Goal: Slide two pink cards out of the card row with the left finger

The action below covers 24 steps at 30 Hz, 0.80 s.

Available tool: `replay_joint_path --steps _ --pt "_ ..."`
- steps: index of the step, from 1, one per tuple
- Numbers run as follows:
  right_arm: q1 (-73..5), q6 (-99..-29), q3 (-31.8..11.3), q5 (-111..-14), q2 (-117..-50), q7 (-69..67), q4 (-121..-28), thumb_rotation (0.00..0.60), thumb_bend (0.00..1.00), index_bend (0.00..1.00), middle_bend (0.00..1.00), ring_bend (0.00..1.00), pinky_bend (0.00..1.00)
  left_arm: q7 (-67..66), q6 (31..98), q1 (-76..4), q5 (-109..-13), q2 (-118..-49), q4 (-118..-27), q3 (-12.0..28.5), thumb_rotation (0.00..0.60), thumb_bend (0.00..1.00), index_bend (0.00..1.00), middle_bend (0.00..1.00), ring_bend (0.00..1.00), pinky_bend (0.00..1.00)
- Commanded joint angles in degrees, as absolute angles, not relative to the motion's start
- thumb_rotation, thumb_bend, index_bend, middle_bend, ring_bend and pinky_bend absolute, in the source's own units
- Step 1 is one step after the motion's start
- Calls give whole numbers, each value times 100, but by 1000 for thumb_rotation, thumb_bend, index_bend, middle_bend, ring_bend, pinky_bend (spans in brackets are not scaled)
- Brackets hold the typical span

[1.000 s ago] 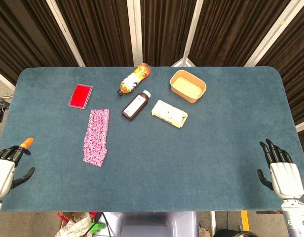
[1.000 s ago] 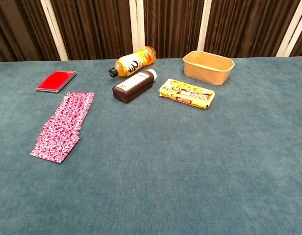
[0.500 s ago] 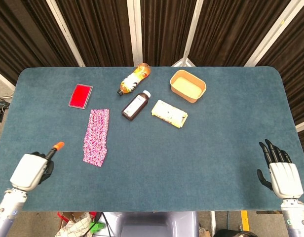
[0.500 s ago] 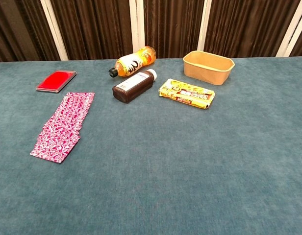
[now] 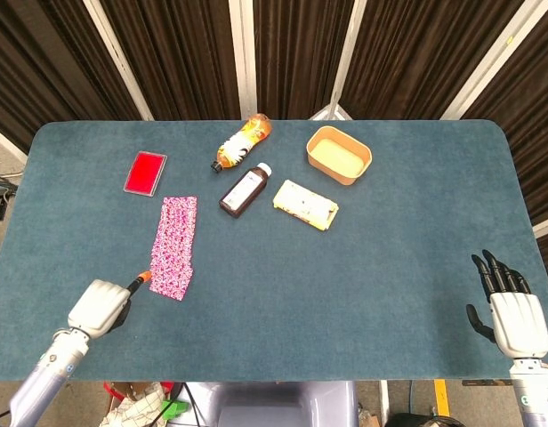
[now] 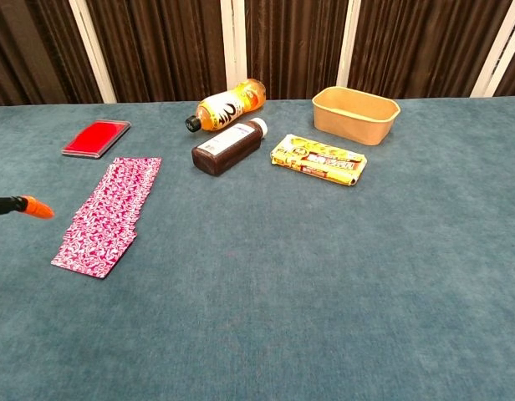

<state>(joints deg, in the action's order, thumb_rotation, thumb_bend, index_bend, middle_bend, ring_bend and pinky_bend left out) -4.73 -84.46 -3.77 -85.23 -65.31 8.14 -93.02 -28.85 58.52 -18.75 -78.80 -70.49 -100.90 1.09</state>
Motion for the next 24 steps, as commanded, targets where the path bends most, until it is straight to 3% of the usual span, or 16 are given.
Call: replay_joint_path --steps 1,24 --pt "-476 -8443 -379 -8522 -6534 807 -9296 600 415 32 56 135 178 -3293 5588 -2085 -7471 -7228 -10142 171 600 986 143 902 770 675" --pt "-463 -8447 -414 -8450 -6524 729 -9242 600 415 32 56 135 179 -4192 5531 -2518 -6424 -7630 -10195 -6 600 986 144 902 777 678"
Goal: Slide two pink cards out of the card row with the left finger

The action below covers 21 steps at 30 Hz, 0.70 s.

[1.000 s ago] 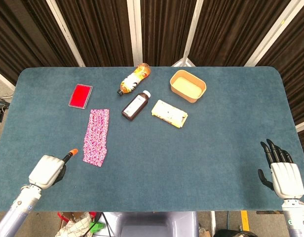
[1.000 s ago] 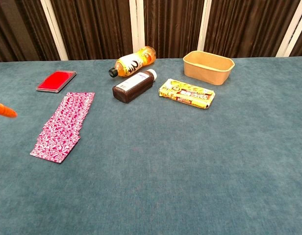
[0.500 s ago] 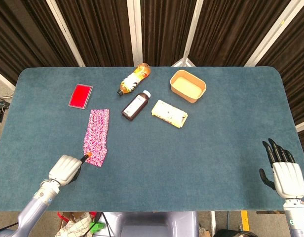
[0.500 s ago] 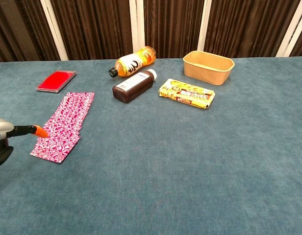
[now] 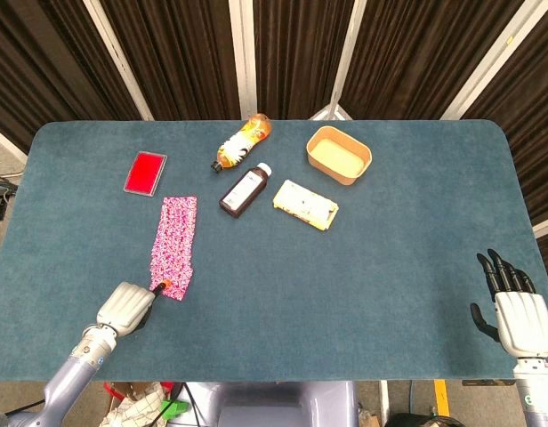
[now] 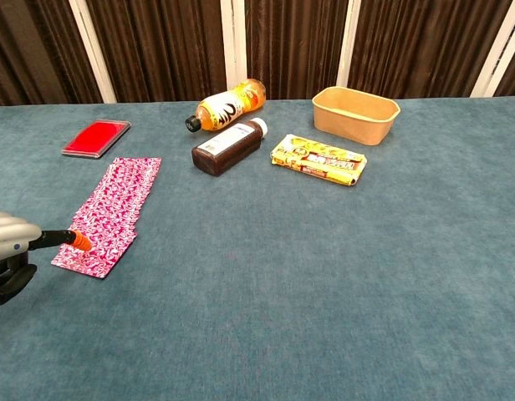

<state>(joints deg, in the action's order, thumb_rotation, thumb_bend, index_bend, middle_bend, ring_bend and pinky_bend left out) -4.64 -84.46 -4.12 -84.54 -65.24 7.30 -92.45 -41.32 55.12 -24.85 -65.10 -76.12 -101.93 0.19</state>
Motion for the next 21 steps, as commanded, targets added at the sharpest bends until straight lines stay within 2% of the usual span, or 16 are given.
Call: replay_joint_path --steps 1,21 --pt "-462 -8451 -415 -8451 -6523 729 -9242 600 415 32 56 135 179 -4217 5538 -2530 -6388 -7637 -10195 -13 600 986 144 902 777 678" --pt "-448 -8482 -421 -8459 -6507 712 -9248 600 415 32 56 135 178 -4513 5663 -2723 -5881 -7583 -10418 -310 600 986 144 902 776 679"
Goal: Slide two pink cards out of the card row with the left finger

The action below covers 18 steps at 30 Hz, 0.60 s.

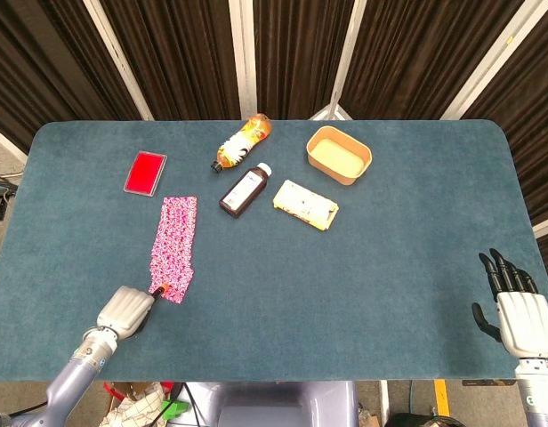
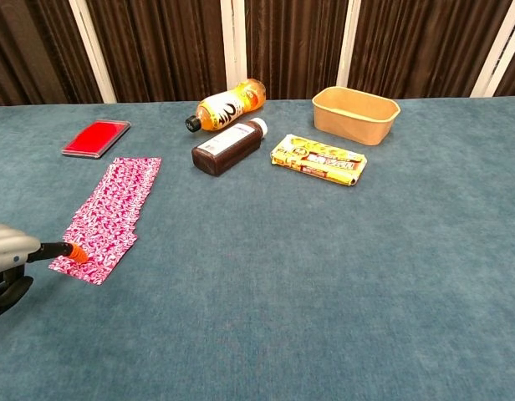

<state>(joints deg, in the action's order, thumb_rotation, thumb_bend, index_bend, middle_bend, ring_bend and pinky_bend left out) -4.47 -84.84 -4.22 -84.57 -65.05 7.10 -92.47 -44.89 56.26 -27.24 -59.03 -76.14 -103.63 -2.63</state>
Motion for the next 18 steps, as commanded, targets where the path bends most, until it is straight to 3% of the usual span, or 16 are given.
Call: replay_joint_path --steps 1,18 --pt "-449 -8481 -421 -8461 -6509 712 -9248 600 415 32 55 135 178 -4528 5685 -2719 -5877 -7569 -10447 -336 600 986 144 902 776 679" --pt "-437 -8488 -424 -8450 -6501 679 -9243 600 416 32 56 135 178 -4830 5988 -2656 -5870 -7546 -10750 -793 600 986 144 902 777 681"
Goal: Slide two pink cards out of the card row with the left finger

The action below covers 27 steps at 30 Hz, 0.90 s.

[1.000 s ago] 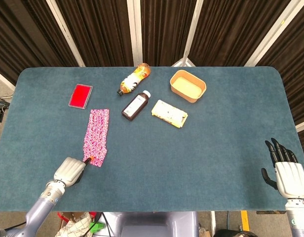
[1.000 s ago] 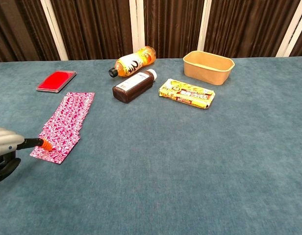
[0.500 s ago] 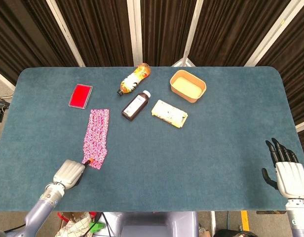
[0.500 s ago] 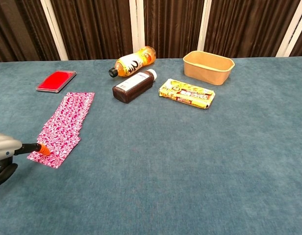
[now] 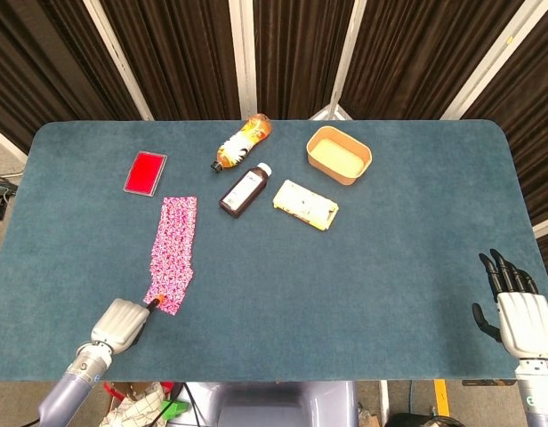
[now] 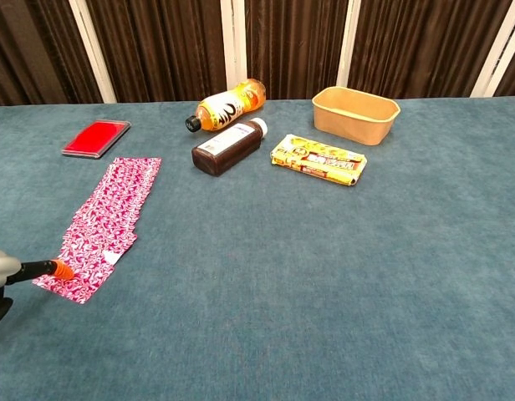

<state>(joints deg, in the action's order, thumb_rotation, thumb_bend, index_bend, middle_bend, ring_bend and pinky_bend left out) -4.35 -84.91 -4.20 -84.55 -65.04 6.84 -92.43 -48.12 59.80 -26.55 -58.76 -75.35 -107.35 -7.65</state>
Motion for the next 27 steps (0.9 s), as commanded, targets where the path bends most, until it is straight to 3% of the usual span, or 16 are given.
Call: replay_joint_path --steps 1,27 --pt "-437 -8489 -425 -8450 -6499 675 -9244 600 415 32 56 135 178 -4842 5987 -2658 -5865 -7550 -10761 -811 600 986 144 902 777 681" --pt "-428 -8491 -440 -8417 -6498 650 -9242 600 415 32 55 135 179 -5189 6500 -2521 -5935 -7510 -11209 -1175 600 986 144 902 780 690"
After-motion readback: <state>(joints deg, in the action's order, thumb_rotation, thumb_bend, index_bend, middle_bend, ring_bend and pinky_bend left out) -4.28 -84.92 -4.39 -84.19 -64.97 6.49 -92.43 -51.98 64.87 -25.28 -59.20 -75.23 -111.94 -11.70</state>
